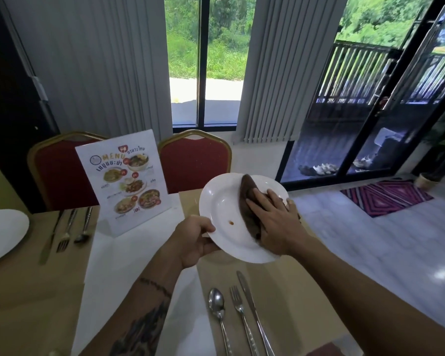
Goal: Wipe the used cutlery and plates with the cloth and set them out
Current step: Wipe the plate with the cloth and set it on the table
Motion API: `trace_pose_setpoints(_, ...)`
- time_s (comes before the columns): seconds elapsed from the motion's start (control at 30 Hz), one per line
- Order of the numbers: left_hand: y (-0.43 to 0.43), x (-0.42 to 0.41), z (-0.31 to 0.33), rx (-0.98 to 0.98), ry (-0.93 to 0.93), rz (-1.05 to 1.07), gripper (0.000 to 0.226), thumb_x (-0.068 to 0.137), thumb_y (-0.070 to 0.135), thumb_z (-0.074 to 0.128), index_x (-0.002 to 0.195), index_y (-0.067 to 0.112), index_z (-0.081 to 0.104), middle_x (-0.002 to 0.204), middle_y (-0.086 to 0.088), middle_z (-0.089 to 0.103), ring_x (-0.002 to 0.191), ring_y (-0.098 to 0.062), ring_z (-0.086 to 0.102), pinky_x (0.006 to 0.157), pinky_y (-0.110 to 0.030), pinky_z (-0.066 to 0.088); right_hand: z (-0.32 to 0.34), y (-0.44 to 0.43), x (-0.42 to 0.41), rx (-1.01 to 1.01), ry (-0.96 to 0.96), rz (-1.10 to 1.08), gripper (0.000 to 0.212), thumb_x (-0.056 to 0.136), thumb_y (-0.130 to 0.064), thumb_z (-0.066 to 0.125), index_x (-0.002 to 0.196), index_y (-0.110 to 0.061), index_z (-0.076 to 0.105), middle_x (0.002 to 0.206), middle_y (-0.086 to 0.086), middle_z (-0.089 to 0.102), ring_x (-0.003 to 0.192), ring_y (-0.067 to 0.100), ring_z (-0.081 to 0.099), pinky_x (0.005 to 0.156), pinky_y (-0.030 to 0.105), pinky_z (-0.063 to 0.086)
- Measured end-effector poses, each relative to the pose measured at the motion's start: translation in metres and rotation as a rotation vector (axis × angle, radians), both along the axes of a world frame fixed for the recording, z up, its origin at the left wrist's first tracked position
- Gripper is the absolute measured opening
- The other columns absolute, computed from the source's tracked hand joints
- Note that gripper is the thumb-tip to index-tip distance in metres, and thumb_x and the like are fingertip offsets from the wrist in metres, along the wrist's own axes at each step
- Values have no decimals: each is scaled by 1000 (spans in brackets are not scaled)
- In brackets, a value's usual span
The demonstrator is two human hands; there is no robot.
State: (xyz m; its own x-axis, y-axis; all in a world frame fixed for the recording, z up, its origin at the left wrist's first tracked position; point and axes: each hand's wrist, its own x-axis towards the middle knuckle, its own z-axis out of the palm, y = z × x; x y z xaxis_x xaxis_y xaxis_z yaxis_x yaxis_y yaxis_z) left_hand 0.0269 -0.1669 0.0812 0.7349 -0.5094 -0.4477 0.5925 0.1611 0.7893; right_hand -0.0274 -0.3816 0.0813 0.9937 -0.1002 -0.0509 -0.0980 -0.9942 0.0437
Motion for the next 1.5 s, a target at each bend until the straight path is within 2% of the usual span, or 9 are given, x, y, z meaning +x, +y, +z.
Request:
trace_pose_setpoints(0.23, -9, -4, -1, -11, 42, 155, 39, 86, -6, 42, 121, 2, 56, 114, -20, 66, 92, -38, 65, 64, -41, 60, -13, 11, -20, 162, 7, -60, 49, 93, -32, 44, 141, -36, 54, 159, -10, 38, 138, 25, 37, 111, 47, 32)
trace_pose_setpoints(0.47, -12, -1, -7, 5, 51, 142, 42, 88, -6, 43, 128, 5, 49, 119, -24, 61, 97, -41, 63, 69, -46, 60, -16, 37, -30, 491, 8, -35, 67, 76, -26, 31, 132, -39, 65, 140, -14, 60, 122, 21, 53, 99, 40, 45)
trace_pose_setpoints(0.57, -10, 2, -5, -2, 18, 70, 29, 92, -5, 43, 117, 4, 54, 115, -24, 61, 97, -40, 64, 70, -45, 61, -18, 45, -27, 616, -22, 10, 68, 79, -24, 32, 139, -42, 58, 145, -18, 56, 124, 18, 55, 99, 44, 49)
trace_pose_setpoints(0.67, -6, 6, -2, -13, -16, -4, 25, 93, -3, 44, 111, 5, 59, 118, -26, 62, 102, -40, 65, 76, -46, 61, -20, 50, -23, 618, -7, 39, 74, 79, -25, 28, 147, -50, 42, 160, -24, 34, 142, 16, 40, 111, 51, 37)
trace_pose_setpoints(0.87, -4, 3, -4, 28, -1, -146, 33, 88, -1, 44, 115, -1, 64, 111, -24, 67, 93, -37, 66, 72, -41, 61, -22, 41, 2, 391, 40, 37, 67, 99, -33, 33, 160, -43, 7, 170, -13, -7, 156, 24, 4, 120, 58, 14)
trace_pose_setpoints(1.0, -2, 3, -3, 34, -48, -160, 29, 87, -4, 45, 104, 4, 68, 102, -19, 68, 89, -36, 67, 71, -41, 61, -29, 27, 7, 234, 3, -89, 66, 103, -37, 27, 160, -36, -5, 168, -10, -18, 156, 30, -10, 117, 68, 5)
trace_pose_setpoints(1.23, 1, 7, -8, 0, -100, -34, 47, 86, -10, 42, 121, 14, 62, 110, -13, 69, 92, -35, 67, 64, -39, 60, -49, 21, -13, 142, -14, -217, 59, 100, -36, 28, 158, -31, 18, 170, -6, -4, 155, 32, -8, 116, 69, 5)
trace_pose_setpoints(1.37, 4, 8, -13, -19, -103, -4, 52, 86, -11, 41, 127, 16, 58, 117, -15, 65, 95, -35, 64, 63, -39, 60, -50, 37, -27, 277, 64, -211, 52, 103, -40, 29, 155, -36, 30, 169, -11, 6, 156, 23, 1, 120, 60, 8)
trace_pose_setpoints(1.5, 4, 12, -10, -25, -126, -42, 51, 89, -11, 43, 126, 21, 57, 115, -12, 65, 98, -37, 65, 75, -49, 61, -46, 59, -36, 489, 33, -106, 54, 98, -42, 26, 151, -41, 38, 166, -17, 19, 154, 13, 10, 123, 50, 8)
